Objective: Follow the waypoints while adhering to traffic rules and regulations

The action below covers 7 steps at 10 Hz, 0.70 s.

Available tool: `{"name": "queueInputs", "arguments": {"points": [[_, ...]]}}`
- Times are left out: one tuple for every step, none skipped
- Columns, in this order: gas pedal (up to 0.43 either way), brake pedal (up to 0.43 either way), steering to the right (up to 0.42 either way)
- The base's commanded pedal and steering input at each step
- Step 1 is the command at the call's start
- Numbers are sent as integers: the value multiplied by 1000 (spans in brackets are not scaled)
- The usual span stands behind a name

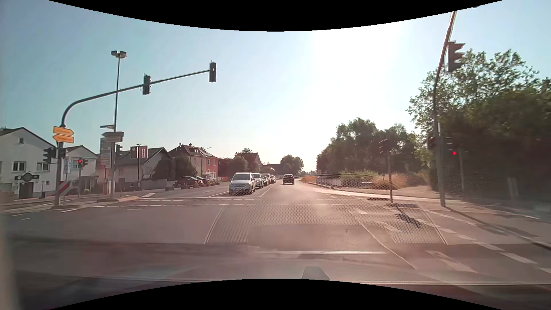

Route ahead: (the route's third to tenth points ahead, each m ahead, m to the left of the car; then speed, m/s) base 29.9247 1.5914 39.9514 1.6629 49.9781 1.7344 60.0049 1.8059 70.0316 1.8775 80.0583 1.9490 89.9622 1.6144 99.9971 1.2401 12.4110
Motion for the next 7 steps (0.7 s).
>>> {"name": "queueInputs", "arguments": {"points": [[59,0,-11],[59,0,-12],[59,0,-11],[59,0,-11],[59,0,-10],[59,0,-10],[59,0,-10]]}}
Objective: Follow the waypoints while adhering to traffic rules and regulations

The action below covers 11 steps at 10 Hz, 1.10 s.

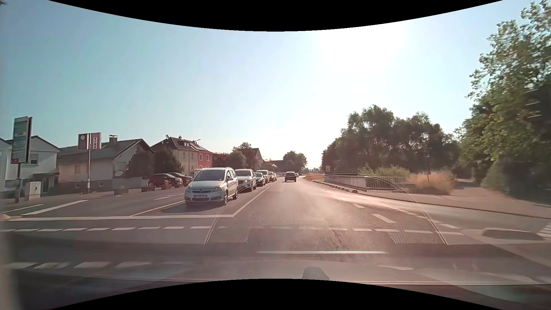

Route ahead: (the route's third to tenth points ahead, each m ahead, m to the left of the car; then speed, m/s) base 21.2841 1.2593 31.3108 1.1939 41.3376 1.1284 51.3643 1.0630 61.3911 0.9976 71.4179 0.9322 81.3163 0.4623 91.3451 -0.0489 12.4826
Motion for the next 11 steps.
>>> {"name": "queueInputs", "arguments": {"points": [[59,0,-10],[59,0,-9],[59,0,-8],[59,0,-6],[59,0,-6],[59,0,-6],[59,0,-6],[59,0,-5],[59,0,-5],[59,0,-5],[59,0,-5]]}}
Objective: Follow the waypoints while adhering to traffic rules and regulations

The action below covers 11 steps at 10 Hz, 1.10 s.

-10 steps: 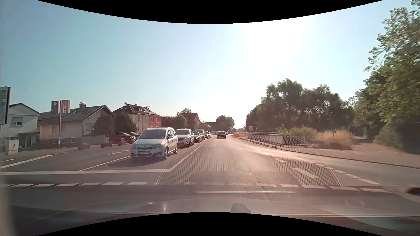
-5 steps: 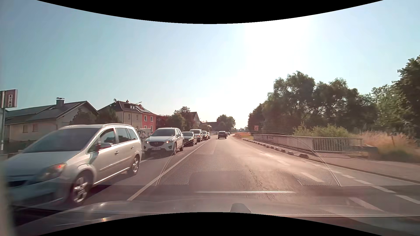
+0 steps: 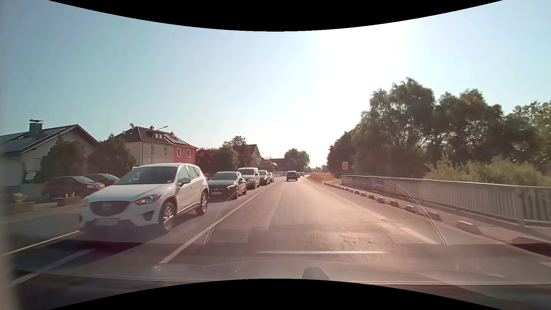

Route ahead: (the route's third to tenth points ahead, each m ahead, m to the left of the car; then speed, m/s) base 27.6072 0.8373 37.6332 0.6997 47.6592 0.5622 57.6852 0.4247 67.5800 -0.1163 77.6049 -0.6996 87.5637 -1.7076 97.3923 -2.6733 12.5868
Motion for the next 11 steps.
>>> {"name": "queueInputs", "arguments": {"points": [[59,0,-5],[59,0,-4],[59,0,-4],[59,0,-4],[59,0,-4],[59,0,-3],[59,0,-3],[59,0,-3],[59,0,-3],[59,0,-3],[59,0,-2]]}}
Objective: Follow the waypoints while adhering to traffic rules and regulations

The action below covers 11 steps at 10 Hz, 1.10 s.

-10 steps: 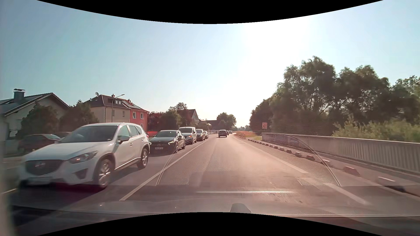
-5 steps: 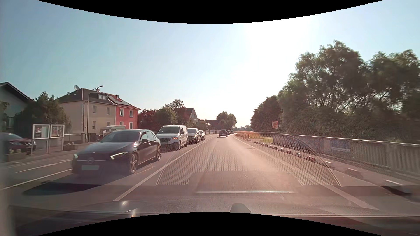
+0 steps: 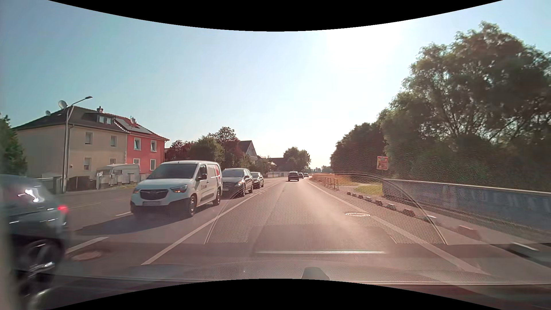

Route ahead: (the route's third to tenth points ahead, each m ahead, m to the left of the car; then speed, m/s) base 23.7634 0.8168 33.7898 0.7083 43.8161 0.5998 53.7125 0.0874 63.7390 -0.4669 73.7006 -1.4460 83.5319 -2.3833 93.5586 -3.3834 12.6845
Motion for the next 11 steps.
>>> {"name": "queueInputs", "arguments": {"points": [[59,0,-2],[59,0,-1],[59,0,-1],[59,0,-1],[59,0,-1],[59,0,-1],[59,0,-1],[59,0,-1],[59,0,-1],[59,0,-1],[59,0,0]]}}
